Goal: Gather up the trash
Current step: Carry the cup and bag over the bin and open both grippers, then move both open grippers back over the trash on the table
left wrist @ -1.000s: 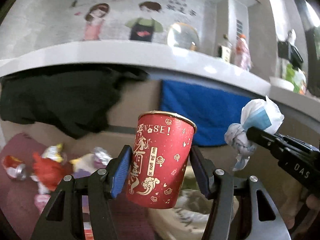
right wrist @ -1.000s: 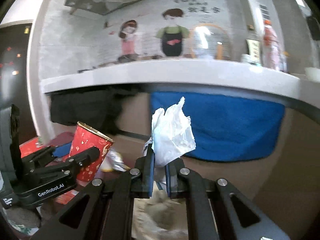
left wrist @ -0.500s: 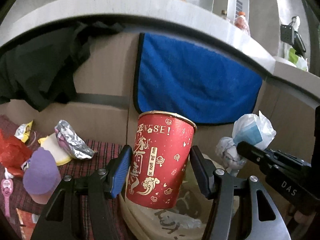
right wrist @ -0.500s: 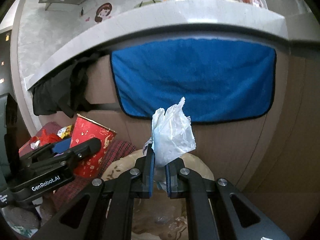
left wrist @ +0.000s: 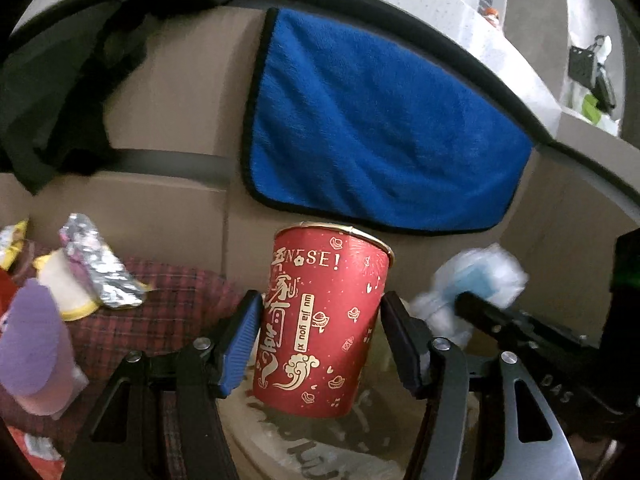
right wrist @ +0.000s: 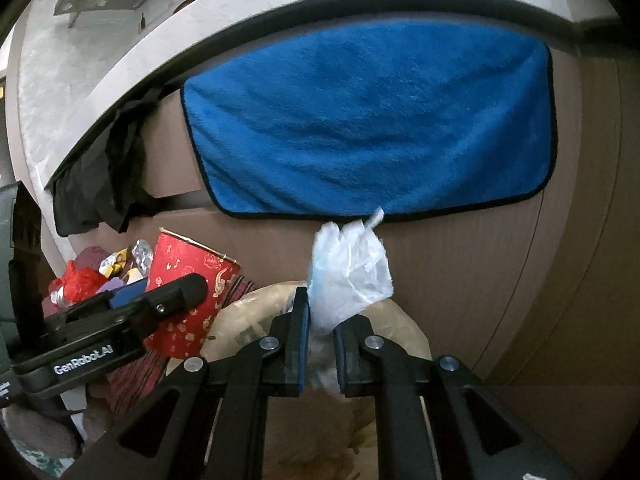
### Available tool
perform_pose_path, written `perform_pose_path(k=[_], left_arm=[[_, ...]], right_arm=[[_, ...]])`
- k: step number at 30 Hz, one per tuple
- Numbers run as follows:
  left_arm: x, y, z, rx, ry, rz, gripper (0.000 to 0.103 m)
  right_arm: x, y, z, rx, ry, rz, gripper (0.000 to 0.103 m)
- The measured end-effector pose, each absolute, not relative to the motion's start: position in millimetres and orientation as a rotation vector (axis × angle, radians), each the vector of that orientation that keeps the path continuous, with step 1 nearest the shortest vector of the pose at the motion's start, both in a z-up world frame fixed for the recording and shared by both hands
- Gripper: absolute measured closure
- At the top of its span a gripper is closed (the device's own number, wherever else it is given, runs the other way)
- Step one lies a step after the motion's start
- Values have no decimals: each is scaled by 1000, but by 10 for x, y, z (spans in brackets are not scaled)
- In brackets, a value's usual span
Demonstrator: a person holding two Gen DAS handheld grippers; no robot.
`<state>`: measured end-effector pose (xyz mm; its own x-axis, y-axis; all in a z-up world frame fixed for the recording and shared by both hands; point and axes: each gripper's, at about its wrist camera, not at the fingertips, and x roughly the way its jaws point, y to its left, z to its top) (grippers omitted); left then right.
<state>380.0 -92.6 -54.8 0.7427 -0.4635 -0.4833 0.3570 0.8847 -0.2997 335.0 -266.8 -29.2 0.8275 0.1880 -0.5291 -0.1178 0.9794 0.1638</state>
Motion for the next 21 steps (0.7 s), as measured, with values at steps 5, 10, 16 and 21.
perform_pose_path(k=[5, 10, 16, 21], left_arm=[[3859, -858, -530, -216, 619, -495, 39], [3901, -795, -546, -228, 704, -537, 39], [3848, -749, -524, -282, 718, -607, 38], [3914, -687, -590, -262, 794, -594, 37]], right_arm=[[3312, -2720, -286, 141, 562, 132, 72], [3214, -2768, -212, 142, 555, 90, 72], [3058, -2754, -109, 126, 535, 48, 72], [2949, -2740, -39, 121, 530, 34, 72]])
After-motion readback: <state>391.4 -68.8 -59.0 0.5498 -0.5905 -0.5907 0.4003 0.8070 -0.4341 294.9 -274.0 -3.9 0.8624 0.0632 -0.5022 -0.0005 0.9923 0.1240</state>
